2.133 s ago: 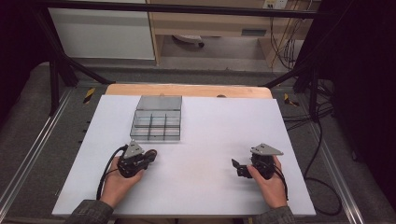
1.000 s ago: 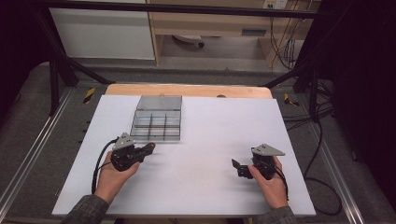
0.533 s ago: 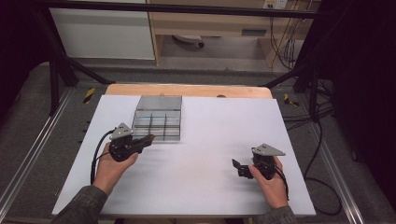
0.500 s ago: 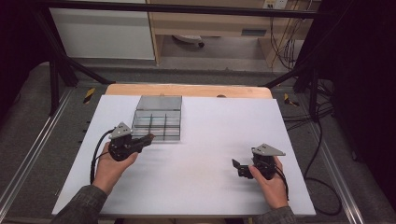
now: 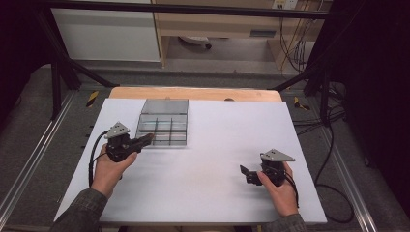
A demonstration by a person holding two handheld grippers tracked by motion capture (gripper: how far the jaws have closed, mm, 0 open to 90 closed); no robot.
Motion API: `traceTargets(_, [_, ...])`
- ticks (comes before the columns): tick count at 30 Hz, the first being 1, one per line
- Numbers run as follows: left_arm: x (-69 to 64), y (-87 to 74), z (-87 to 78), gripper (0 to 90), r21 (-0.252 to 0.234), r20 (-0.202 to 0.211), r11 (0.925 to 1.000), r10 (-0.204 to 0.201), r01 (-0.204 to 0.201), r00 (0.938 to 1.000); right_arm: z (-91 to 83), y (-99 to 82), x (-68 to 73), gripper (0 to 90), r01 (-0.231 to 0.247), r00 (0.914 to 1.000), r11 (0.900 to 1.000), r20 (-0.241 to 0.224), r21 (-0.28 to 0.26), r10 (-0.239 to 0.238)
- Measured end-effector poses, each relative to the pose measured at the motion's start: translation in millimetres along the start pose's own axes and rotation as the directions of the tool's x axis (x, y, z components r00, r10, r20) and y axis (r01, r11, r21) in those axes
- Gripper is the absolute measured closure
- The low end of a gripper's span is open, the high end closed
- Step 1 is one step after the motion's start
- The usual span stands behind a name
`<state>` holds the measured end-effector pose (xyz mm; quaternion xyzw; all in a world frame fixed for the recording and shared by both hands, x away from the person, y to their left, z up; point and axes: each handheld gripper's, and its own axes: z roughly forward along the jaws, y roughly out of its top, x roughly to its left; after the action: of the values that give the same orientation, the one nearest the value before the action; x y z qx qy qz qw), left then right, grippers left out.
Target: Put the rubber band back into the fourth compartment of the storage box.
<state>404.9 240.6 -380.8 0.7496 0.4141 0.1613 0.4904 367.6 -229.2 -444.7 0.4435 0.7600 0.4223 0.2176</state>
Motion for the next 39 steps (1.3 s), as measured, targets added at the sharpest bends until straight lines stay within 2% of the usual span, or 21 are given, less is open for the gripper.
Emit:
traceTargets(3, [0.9, 2.2, -1.2, 84.7, -0.007, -0.001, 1.0, -0.006, 0.006, 1.0, 0.1, 0.1, 0.3, 5.8, -0.019, 0.9997, 0.9998, -0.013, -0.004, 0.019])
traceTargets(7, [2.9, 3.7, -3.0, 84.6, -0.012, -0.001, 0.9999, -0.008, 0.008, 1.0, -1.2, 0.3, 1.0, 5.8, -0.018, 0.9997, 0.9998, -0.015, -0.01, 0.018])
traceTargets(14, [8.6, 10.4, -1.6, 84.6, -0.029, -0.016, 0.9995, -0.011, 0.011, 0.9998, 0.2, -0.4, 0.3, 5.8, -0.013, 0.9999, 0.9999, -0.005, 0.0, 0.013])
traceTargets(21, [14.8, 16.1, -0.4, 84.6, -0.047, -0.01, 0.9985, -0.027, 0.027, 0.9996, 1.1, -0.4, 0.1, 5.8, 0.003, 1.0, 1.0, 0.0, 0.007, -0.003])
traceTargets(25, [18.6, 23.9, 1.5, 84.6, -0.045, -0.012, 0.9984, -0.034, 0.033, 0.9994, -0.2, -1.1, -1.3, 5.7, -0.01, 0.9999, 1.0, 0.012, 0.001, 0.01])
traceTargets(29, [23.6, 30.9, 3.2, 84.6, -0.038, -0.031, 0.9981, -0.049, 0.048, 0.9983, -2.9, -1.9, -1.0, 5.7, -0.014, 0.9997, 0.9999, 0.018, -0.005, 0.014])
traceTargets(33, [25.6, 34.4, 8.9, 84.6, -0.032, -0.042, 0.9987, -0.042, 0.041, 0.9983, -4.0, -0.4, 0.3, 5.7, -0.024, 0.9997, 0.9995, 0.009, -0.022, 0.024])
traceTargets(35, [25.7, 35.9, 11.6, 84.6, -0.033, -0.044, 0.9981, -0.053, 0.051, 0.9976, -2.3, -1.3, 2.6, 5.6, 0.007, 1.0, 1.0, 0.005, -0.006, -0.007])
traceTargets(38, [23.1, 38.9, 14.7, 84.7, -0.02, -0.053, 0.9992, -0.036, 0.035, 0.9979, -2.1, -1.2, 4.4, 5.4, 0.015, 0.9999, 0.9999, 0.002, -0.006, -0.015])
traceTargets(39, [22.1, 41.5, 14.6, 84.6, -0.021, -0.059, 0.9993, -0.032, 0.031, 0.9978, -2.5, -0.7, 3.9, 5.3, 0.005, 1.0, 0.9999, -0.002, -0.013, -0.005])
